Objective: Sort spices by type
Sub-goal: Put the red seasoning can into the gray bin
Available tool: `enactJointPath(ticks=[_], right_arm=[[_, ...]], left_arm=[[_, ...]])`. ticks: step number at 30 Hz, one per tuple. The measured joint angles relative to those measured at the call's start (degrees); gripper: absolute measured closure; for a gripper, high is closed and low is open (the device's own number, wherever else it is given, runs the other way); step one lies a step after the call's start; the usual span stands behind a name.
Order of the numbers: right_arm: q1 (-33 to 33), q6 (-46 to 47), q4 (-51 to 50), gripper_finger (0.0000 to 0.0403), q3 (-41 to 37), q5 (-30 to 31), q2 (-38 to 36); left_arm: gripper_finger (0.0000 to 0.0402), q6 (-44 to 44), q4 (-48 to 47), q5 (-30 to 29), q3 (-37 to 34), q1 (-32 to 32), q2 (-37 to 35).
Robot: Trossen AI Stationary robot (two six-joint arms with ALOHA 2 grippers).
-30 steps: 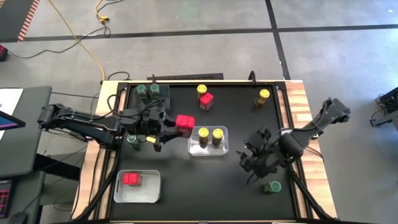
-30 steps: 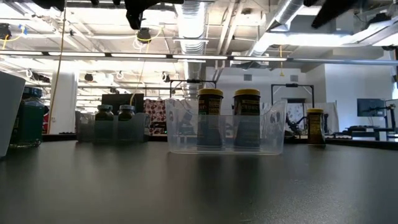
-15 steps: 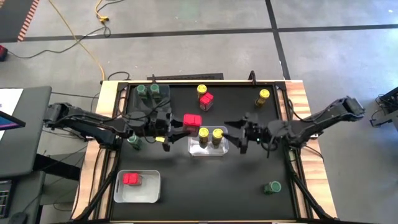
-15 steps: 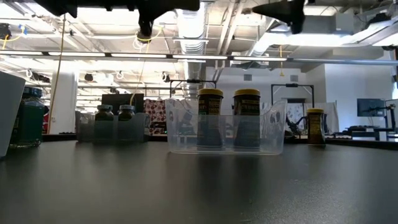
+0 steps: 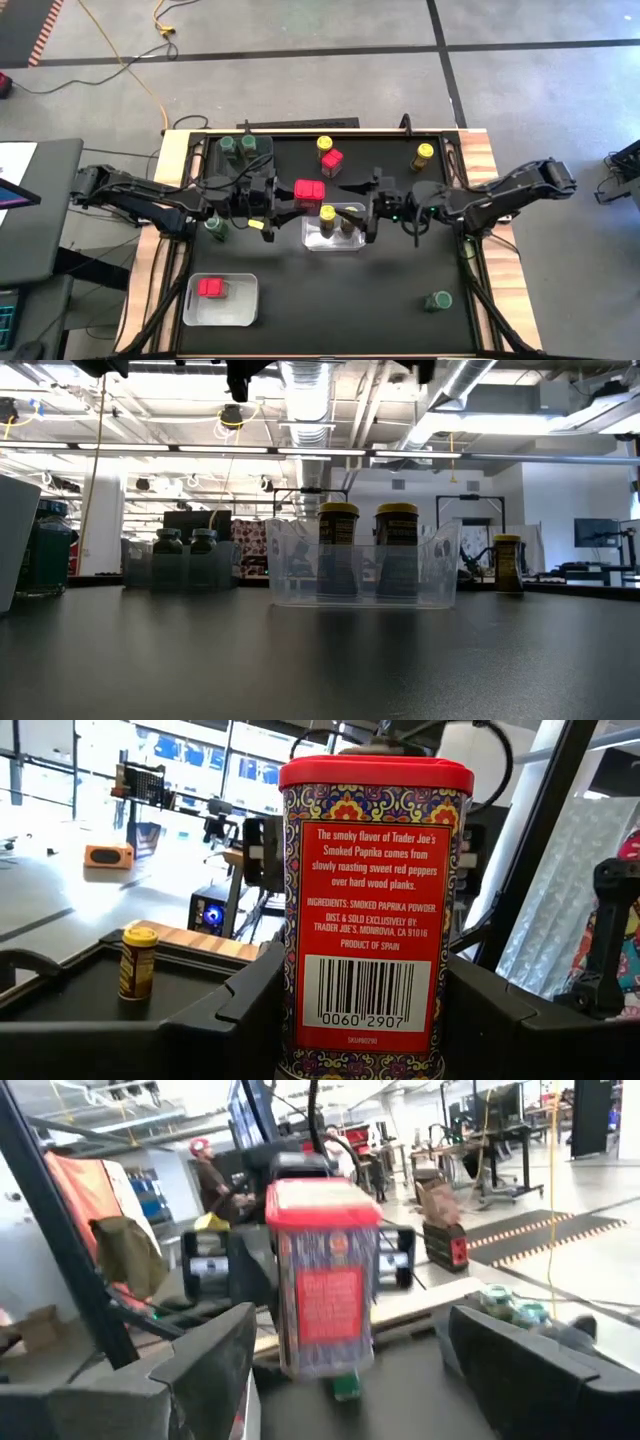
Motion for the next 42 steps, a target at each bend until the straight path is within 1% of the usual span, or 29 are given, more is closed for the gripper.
enactJointPath(ticks=[4,7,12,14,17,19,23,26,32,36,42], right_arm=[[-1.05,-3.14,-0.60,0.0045,4.23,-1.59,4.31],[-1.48,-3.36,-0.88,0.0045,6.46,-2.57,6.87],[-2.23,-4.36,-0.93,0.0045,9.11,-4.22,9.35],[-2.55,-4.36,-1.00,0.0045,9.49,-5.40,9.36],[-2.90,-3.92,-0.75,0.0054,9.59,-5.65,9.27],[-3.12,-3.58,-0.99,0.0068,9.56,-5.89,9.25],[-3.87,-0.24,-0.32,0.0103,9.56,-8.65,9.83],[-3.97,0.14,-0.87,0.0117,9.52,-8.73,10.54],[-4.05,0.14,1.38,0.0119,9.56,-8.79,11.52],[-4.69,0.16,1.41,0.0120,9.56,-9.93,11.98],[-4.81,0.16,1.74,0.0122,9.55,-10.12,12.15]], left_arm=[[0.0203,0.00,-0.17,0.04,0.00,0.00,0.00],[0.0203,0.02,-0.18,0.11,0.00,0.00,0.00],[0.0203,0.06,-0.58,0.13,0.00,0.00,0.00],[0.0203,0.11,-0.57,0.13,0.00,0.00,0.00],[0.0203,1.32,-0.47,0.13,0.00,0.00,0.00],[0.0203,2.02,-0.26,0.13,0.00,0.00,0.00],[0.0203,2.14,-0.13,0.11,0.00,0.00,0.00],[0.0203,2.16,0.04,0.09,0.00,0.00,0.00],[0.0203,2.10,0.15,-0.55,0.00,0.00,0.00],[0.0203,2.02,0.17,-0.57,0.00,0.00,0.00],[0.0203,1.95,0.15,-0.85,0.00,0.00,0.00]])
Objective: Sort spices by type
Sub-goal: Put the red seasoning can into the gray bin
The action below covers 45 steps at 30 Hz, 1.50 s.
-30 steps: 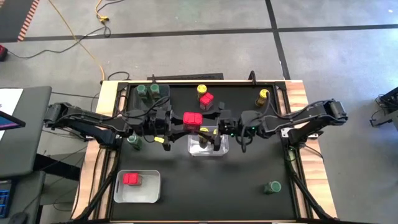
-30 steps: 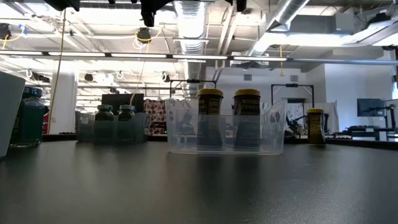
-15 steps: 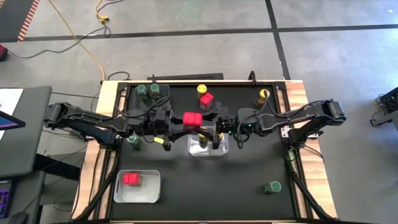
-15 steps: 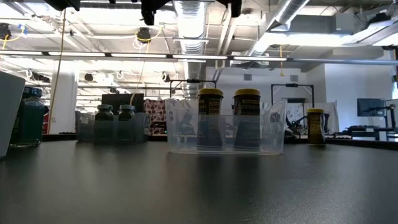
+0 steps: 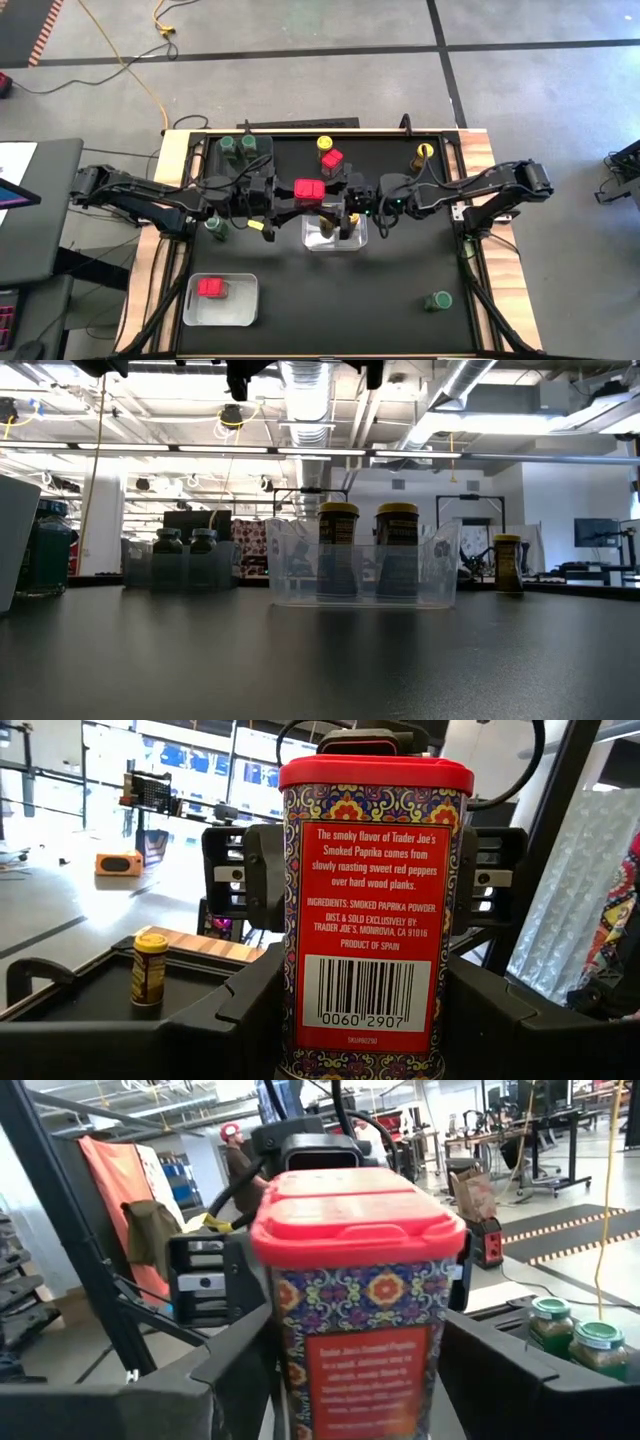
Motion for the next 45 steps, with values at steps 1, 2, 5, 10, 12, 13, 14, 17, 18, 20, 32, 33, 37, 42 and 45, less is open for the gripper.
enactJointPath(ticks=[1,2,5,10,12,13,14,17,18,20,32,33,37,42,45], right_arm=[[-0.14,0.00,0.23,0.0124,0.01,-0.09,0.00],[-0.20,0.00,0.33,0.0126,0.00,-0.23,0.01],[-0.56,0.00,0.37,0.0140,0.01,-1.07,-0.02],[-0.94,-0.32,0.32,0.0192,0.01,-1.66,0.00],[-0.96,-0.43,0.32,0.0208,0.01,-1.95,-0.02],[-0.96,-0.79,0.32,0.0208,0.01,-1.95,-0.02],[-0.96,-1.33,0.30,0.0208,0.01,-1.95,-0.02],[-0.96,-1.99,0.29,0.0208,0.00,-1.93,-0.02],[-0.96,-1.97,0.25,0.0208,-0.01,-1.93,-0.02],[-0.96,-2.08,0.19,0.0206,-0.01,-1.91,-0.02],[-1.52,-3.23,-2.17,0.0207,-0.03,-2.22,-0.02],[-1.75,-3.22,-2.41,0.0205,-0.03,-2.27,-0.02],[-1.79,-3.19,-2.50,0.0199,-0.03,-2.50,-0.02],[-2.10,-3.03,-2.74,0.0205,-0.03,-2.59,-0.02],[-2.44,-3.02,-2.81,0.0204,-0.03,-2.59,-0.02]], left_arm=[[0.0203,0.00,-0.02,0.00,0.00,0.00,0.00],[0.0203,0.00,-0.04,0.01,0.00,0.00,0.00],[0.0203,-0.01,-0.04,-0.15,0.00,-0.01,0.00],[0.0203,-0.19,-0.04,-0.38,0.00,-0.02,0.00],[0.0203,-0.24,-0.02,-0.66,0.00,-0.02,-0.02],[0.0203,-0.20,-0.03,-0.68,0.00,-0.02,-0.02],[0.0203,-0.09,-0.06,-0.68,0.00,-0.02,-0.02],[0.0202,-0.44,-0.20,-0.70,0.00,-0.02,-0.02],[0.0202,-0.87,-0.35,-0.70,0.00,-0.02,-0.02],[0.0200,-1.01,-0.41,-0.70,0.00,-0.02,-0.02],[0.0162,-0.92,-0.34,-1.19,0.00,0.16,-0.04],[0.0159,-1.36,-0.35,-1.20,0.00,0.19,-0.04],[0.0155,-2.29,-0.20,-1.31,0.00,0.22,-0.02],[0.0151,-5.48,-0.67,-1.32,0.00,0.94,-0.02],[0.0131,-5.96,-1.99,-1.37,0.00,1.47,-0.02]])
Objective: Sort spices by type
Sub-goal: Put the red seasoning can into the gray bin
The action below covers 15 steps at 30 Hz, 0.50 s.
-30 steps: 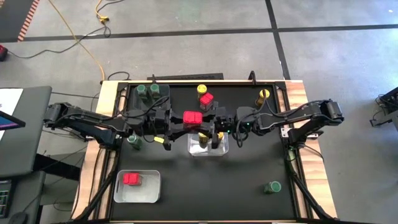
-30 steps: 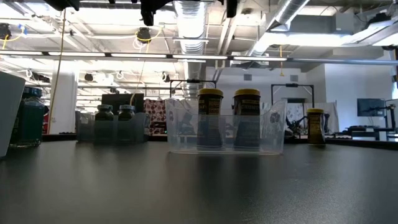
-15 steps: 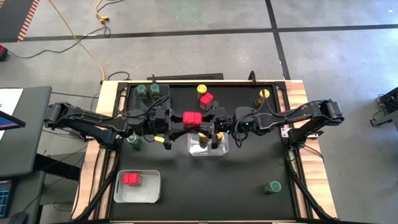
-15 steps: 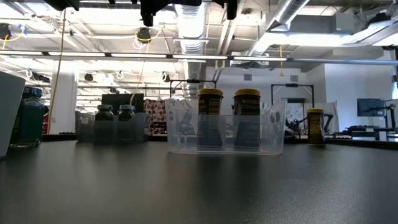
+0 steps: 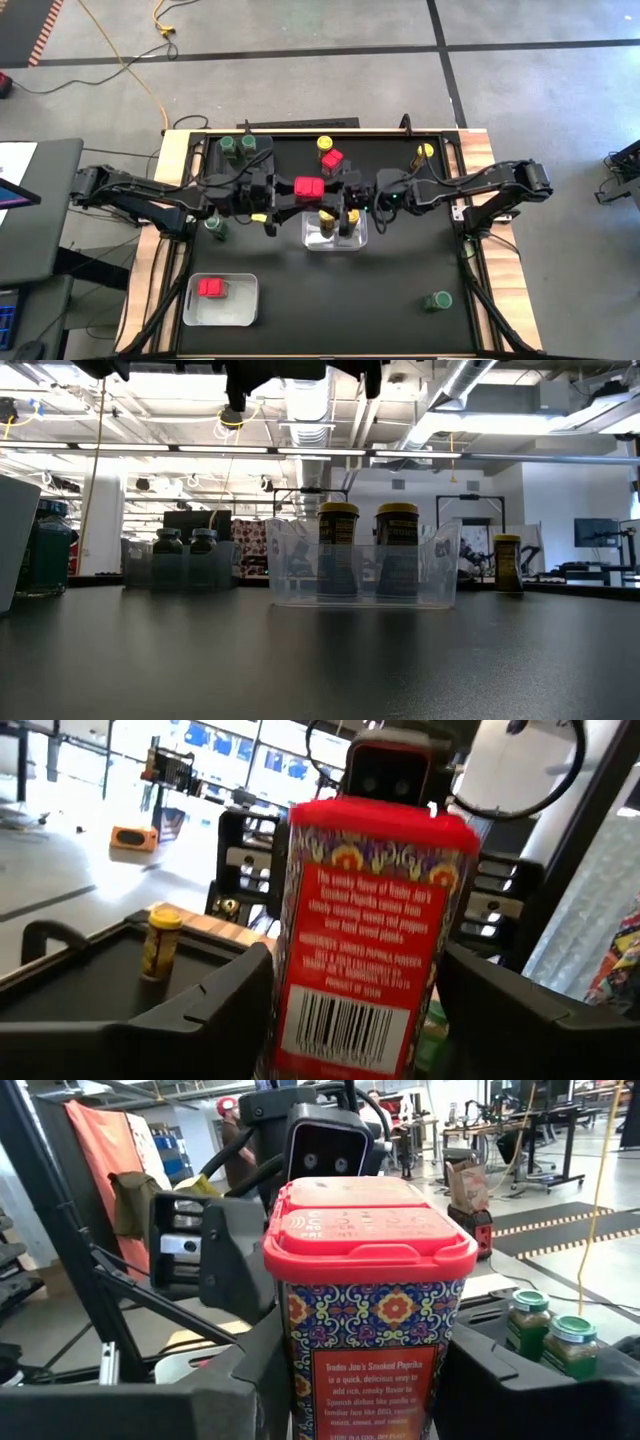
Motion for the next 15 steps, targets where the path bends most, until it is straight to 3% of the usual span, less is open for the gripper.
enactJointPath(ticks=[6,15], right_arm=[[-0.52,-0.01,-5.71,0.0202,0.00,-0.07,-1.50],[-2.17,0.26,-26.89,0.0202,0.00,-0.24,-11.04]], left_arm=[[0.0076,-2.34,-2.91,0.00,0.00,0.21,0.00],[0.0070,-7.48,-6.82,0.00,0.00,0.08,0.00]])
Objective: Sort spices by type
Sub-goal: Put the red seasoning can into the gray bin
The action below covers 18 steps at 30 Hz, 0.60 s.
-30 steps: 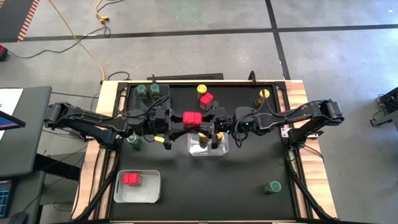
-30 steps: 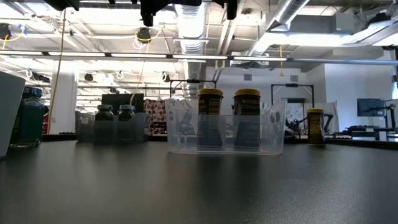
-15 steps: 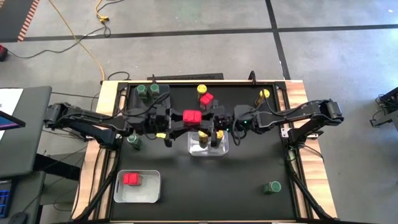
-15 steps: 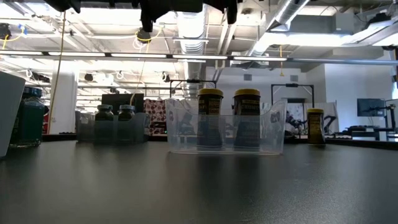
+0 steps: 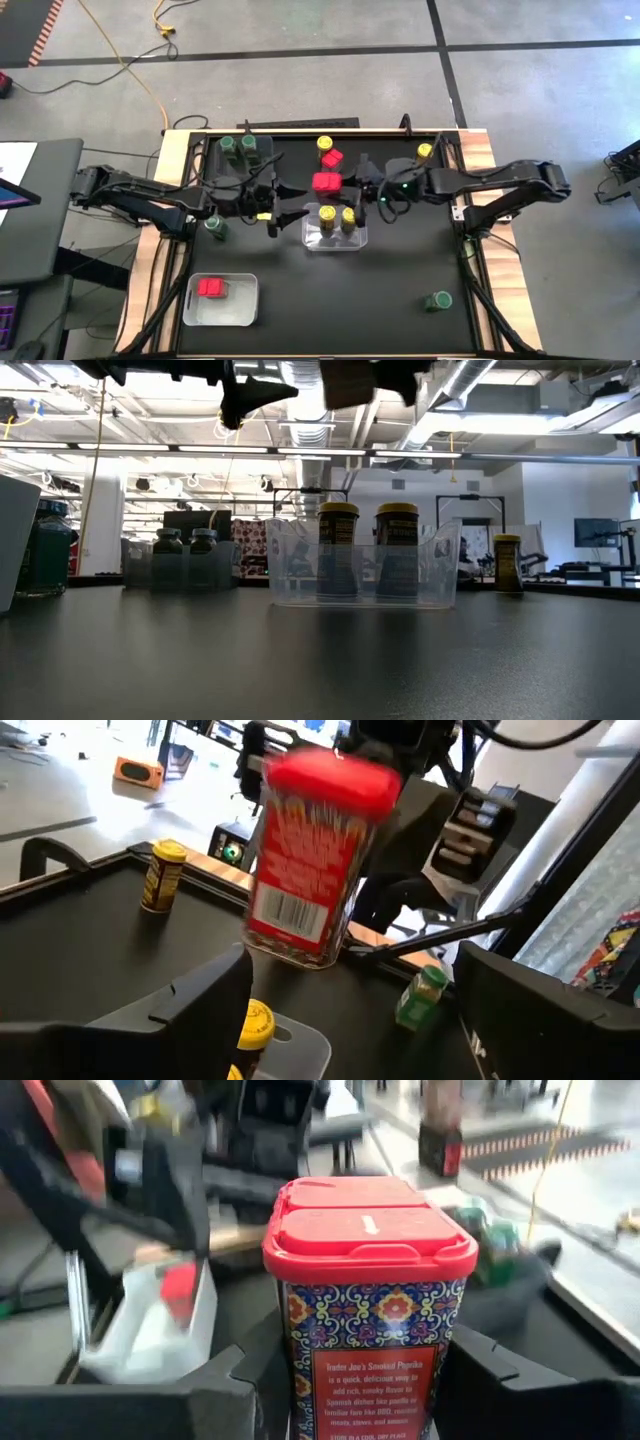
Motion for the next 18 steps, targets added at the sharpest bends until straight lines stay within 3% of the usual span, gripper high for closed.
enactJointPath(ticks=[8,12,18], right_arm=[[1.90,4.74,-13.91,0.0202,0.00,0.02,-4.12],[4.45,4.84,-12.55,0.0202,0.00,-0.12,-2.42],[5.95,4.83,-10.56,0.0202,0.00,-0.11,0.88]], left_arm=[[0.0070,3.17,-3.17,5.02,1.54,0.87,0.00],[0.0070,8.55,-16.95,6.07,9.22,0.94,0.02],[0.0070,16.74,-37.47,2.37,23.02,1.32,0.00]])
